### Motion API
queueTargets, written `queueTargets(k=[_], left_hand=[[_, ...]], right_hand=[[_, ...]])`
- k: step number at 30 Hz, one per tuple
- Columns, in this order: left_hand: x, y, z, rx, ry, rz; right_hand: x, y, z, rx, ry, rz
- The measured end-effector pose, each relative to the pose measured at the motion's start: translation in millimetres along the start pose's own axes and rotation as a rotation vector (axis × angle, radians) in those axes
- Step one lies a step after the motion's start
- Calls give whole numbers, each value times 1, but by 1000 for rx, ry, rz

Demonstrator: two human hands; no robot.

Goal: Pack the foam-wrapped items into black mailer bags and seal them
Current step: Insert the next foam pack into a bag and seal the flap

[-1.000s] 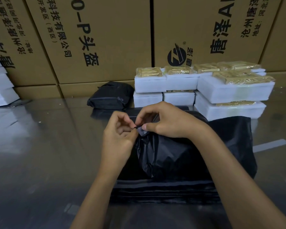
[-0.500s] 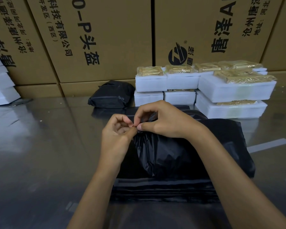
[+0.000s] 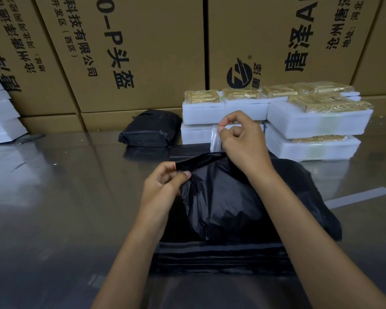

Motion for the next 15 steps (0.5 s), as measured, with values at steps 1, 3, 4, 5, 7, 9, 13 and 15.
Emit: queueTargets(k=[1, 3, 4, 5, 7, 9, 13, 15], left_hand=[[0, -4, 1, 5, -24, 0], [-1, -12, 4, 99, -139, 33], [-1, -15, 5, 161, -205, 57], [-1, -18, 6, 211, -262, 85], [0, -20, 5, 282, -327, 147], [2, -19, -2, 358, -326, 201], [2, -24, -18, 693, -250, 283], [-1, -30, -27, 948, -185, 276]], right_hand=[[0, 2, 1, 56, -23, -13], [1, 3, 0, 162, -47, -61], [2, 3, 0, 188, -53, -81], [3, 5, 0, 183, -55, -89], [8, 11, 4, 106, -57, -79], [13, 24, 12, 29, -56, -48], [17, 51, 34, -74, -73, -43], [17, 63, 46, -121, -100, -48]])
Point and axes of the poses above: each hand's wrist, its own x-axis towards the middle knuckle, its own y-axis out of the back of the hand, z = x × y, the point moved 4 cm from there along x, towards the middle knuckle, and after that the axes turned 7 degrees about y, right-handed, at the moved point
